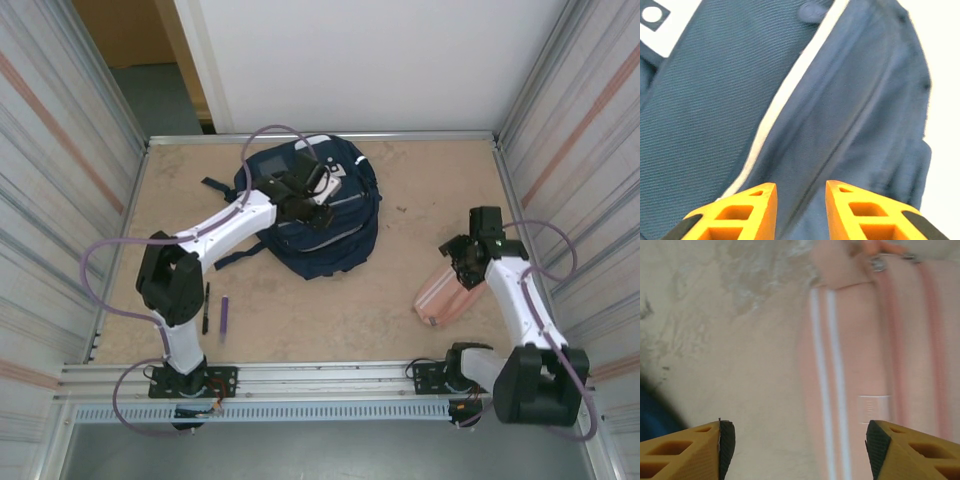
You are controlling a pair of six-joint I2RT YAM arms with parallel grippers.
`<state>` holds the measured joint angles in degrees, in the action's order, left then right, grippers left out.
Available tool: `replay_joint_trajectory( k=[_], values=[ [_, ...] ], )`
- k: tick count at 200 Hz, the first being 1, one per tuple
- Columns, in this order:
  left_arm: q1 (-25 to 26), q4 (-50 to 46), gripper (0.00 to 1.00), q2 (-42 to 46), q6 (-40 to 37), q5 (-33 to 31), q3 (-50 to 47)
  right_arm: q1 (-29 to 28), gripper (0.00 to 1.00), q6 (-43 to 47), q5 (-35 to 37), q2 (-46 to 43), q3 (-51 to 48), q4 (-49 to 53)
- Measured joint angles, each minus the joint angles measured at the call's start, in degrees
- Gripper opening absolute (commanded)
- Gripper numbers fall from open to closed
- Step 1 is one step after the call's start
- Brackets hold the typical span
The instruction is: Pack the student bag
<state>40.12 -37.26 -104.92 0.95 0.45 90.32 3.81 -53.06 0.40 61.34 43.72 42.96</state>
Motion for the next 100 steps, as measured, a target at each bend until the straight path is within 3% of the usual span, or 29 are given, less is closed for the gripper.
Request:
replay_joint_trajectory(
  k=[37, 67, 81, 100],
  values=[
    [8.9, 1.2, 0.38, 1.2, 6.8, 5.7, -2.0, 4.9, 0.72, 4.6, -5.8, -4.2, -10.4, -2.5],
    [11.7, 6.3, 0.38, 4.9, 15.3, 12.7, -11.4, 4.4, 0.66, 8.1, -13.0, -2.7, -14.4, -7.4],
    [12.6, 7.6, 0.39, 6.0, 18.2, 13.1, -15.0, 1.7, 0.66, 9.9, -15.4, -0.9, -14.7, -9.6],
    [14.4, 7.4, 0.39, 6.9, 20.5, 10.9, -17.4, -7.0, 0.66, 11.3, -16.8, 2.1, -13.8, -12.1]
  ],
)
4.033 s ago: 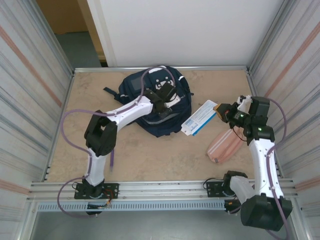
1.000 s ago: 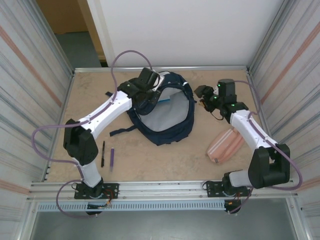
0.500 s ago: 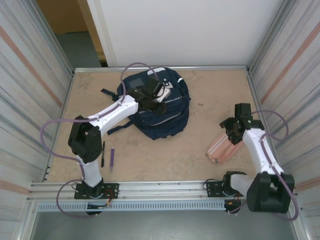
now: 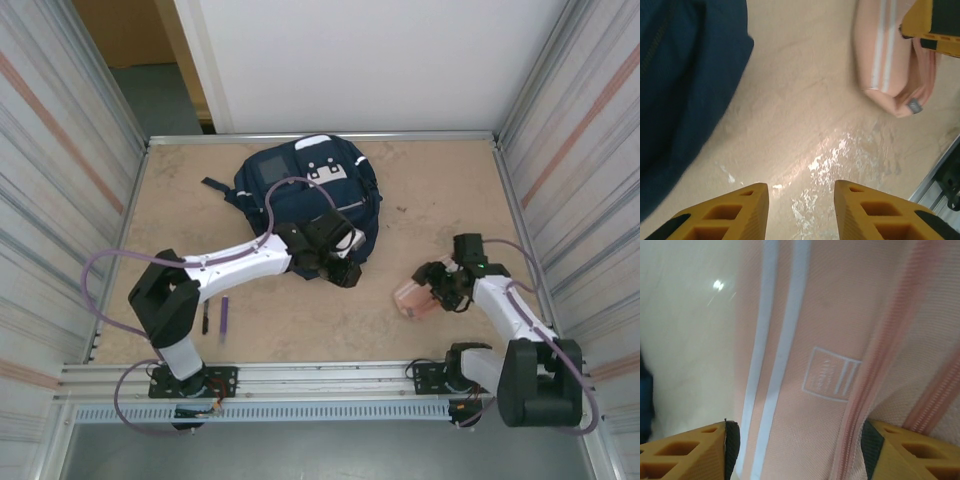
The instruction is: Pack the student bag
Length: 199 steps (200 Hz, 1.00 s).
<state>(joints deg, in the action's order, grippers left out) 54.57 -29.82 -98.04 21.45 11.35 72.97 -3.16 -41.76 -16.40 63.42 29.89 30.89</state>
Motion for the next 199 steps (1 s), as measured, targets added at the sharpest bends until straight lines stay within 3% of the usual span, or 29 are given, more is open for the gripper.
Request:
replay_joint_trajectory(
  k=[26, 56, 89, 134, 174, 199],
  values=[
    [2.5, 1.1, 0.41, 2.6, 1.6, -1.3, -2.6, -10.8, 0.66, 0.0, -1.8, 3.6, 1.5, -4.9],
    [2.9, 2.6, 0.41, 3.4, 2.4, -1.3, -4.2, -12.9, 0.68, -0.2, -2.4, 4.9, 3.6, -5.1],
    [3.5, 2.8, 0.43, -2.0, 2.6, -1.8, 0.2, -7.8, 0.69, 1.3, -4.8, 1.5, 7.3, -0.7],
    [7.6, 6.4, 0.44, -12.1, 5.1, -2.8, 9.6, 11.1, 0.65, 5.2, -10.0, -2.6, 3.8, 1.2],
    [8.4, 10.4, 0.41, -18.3, 10.1, -2.9, 9.2, 12.6, 0.61, 8.3, -15.7, 2.4, 1.4, 0.3],
    [8.0, 12.5, 0.39, -19.3, 13.0, -2.7, 7.2, 12.6, 0.67, 9.6, -17.2, 6.3, 1.2, -1.0]
  ],
)
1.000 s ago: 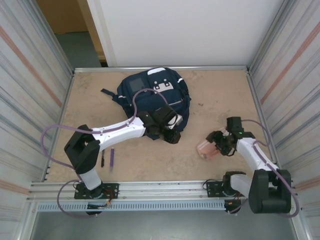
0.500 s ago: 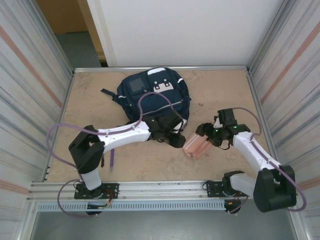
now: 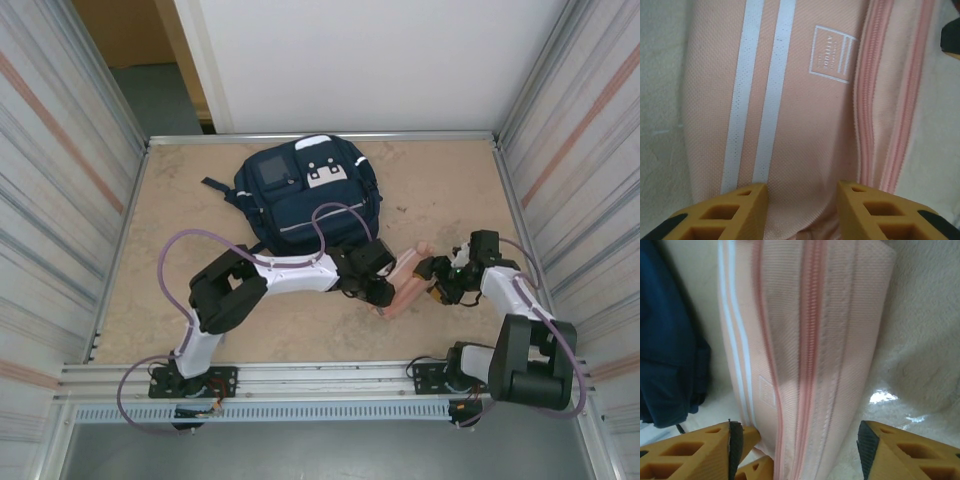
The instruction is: Pack the student bag
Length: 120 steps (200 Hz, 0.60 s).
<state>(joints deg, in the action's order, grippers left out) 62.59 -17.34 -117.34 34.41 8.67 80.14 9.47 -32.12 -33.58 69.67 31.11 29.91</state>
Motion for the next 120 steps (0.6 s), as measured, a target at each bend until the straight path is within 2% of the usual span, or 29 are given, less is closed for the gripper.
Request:
replay_joint_trajectory(
  k=[29, 57, 71, 94, 120],
  values=[
    [-0.3, 1.5, 0.37, 0.0, 1.9, 0.4, -0.7, 0.0, 0.67, 0.5, -1.9, 4.2, -1.2, -2.9],
    [-0.3, 2.4, 0.35, 0.0, 3.0, 1.4, -1.0, 0.3, 0.59, 0.7, -6.3, 7.6, -1.8, -6.8],
    [-0.4, 3.0, 0.35, 0.0, 3.2, 2.1, -1.4, -0.1, 0.5, 0.2, -9.2, 9.1, -2.5, -10.2],
    [-0.5, 4.4, 0.36, 0.0, 3.1, 3.0, -2.2, -0.6, 0.28, -0.5, -11.8, 9.7, -3.5, -13.8],
    [-1.0, 4.5, 0.38, 0.7, 2.3, 3.7, -2.5, -0.5, 0.14, -0.7, -12.7, 7.0, -3.7, -14.4]
  ],
)
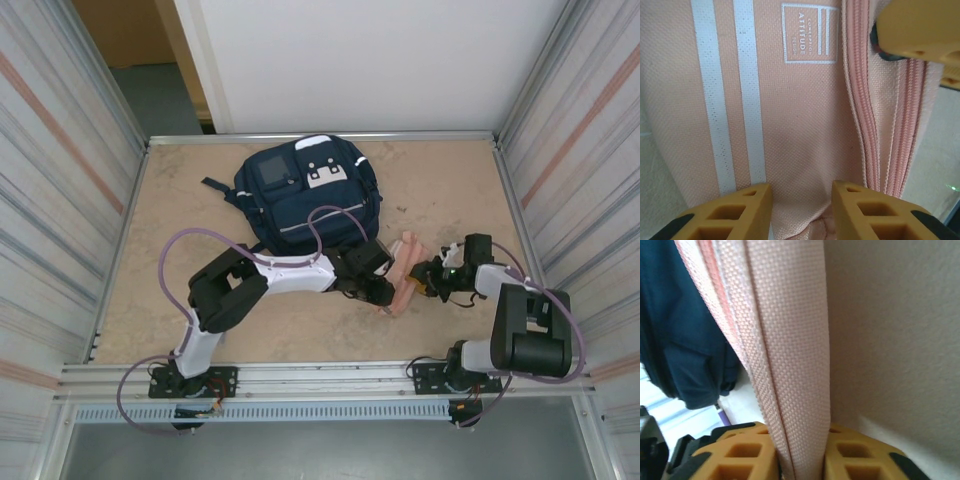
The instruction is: Pack the student bag
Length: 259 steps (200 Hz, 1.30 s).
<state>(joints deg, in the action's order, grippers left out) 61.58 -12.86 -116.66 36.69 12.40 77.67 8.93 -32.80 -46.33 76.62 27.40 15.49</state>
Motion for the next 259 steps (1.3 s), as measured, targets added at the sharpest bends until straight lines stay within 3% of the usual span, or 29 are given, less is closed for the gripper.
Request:
replay_joint_trajectory(
  k=[11, 25, 49, 69, 110, 137, 188, 259],
  values=[
    [-0.3, -0.5, 0.39, 1.1, -0.9, 0.1, -0.3, 0.0, 0.05, 0.2, -0.1, -2.4, 0.0, 0.5],
    [-0.9, -2.0, 0.43, 3.3, -2.5, 0.0, -0.3, 0.1, 0.0, -0.1, 0.0, -6.3, 0.2, 1.8],
    [-1.8, -8.0, 0.53, 9.8, -7.5, -2.5, 1.9, 0.2, 0.0, -0.1, 1.6, -12.3, 2.5, 5.7],
    [-3.7, -10.1, 0.54, 16.4, -13.2, -4.1, 3.8, 0.2, 0.0, -0.2, 3.1, -16.4, 6.1, 8.7],
    [-17.0, -11.4, 0.56, 24.7, -23.3, -0.7, 3.4, 0.2, 0.0, -1.0, 4.5, -20.7, 11.1, 12.0],
    [-23.3, -13.8, 0.56, 23.1, -29.0, 0.7, 2.6, 0.2, 0.0, -1.2, 4.7, -21.6, 11.7, 13.7],
    [-22.9, -16.1, 0.6, 16.2, -39.4, 2.3, 2.6, 0.2, 0.0, -1.0, 4.9, -21.2, 13.0, 16.9],
    [-22.8, -20.6, 0.58, 4.6, -44.9, -10.5, 10.2, 0.2, 0.0, -1.0, 5.2, -21.2, 13.0, 17.6]
  ],
)
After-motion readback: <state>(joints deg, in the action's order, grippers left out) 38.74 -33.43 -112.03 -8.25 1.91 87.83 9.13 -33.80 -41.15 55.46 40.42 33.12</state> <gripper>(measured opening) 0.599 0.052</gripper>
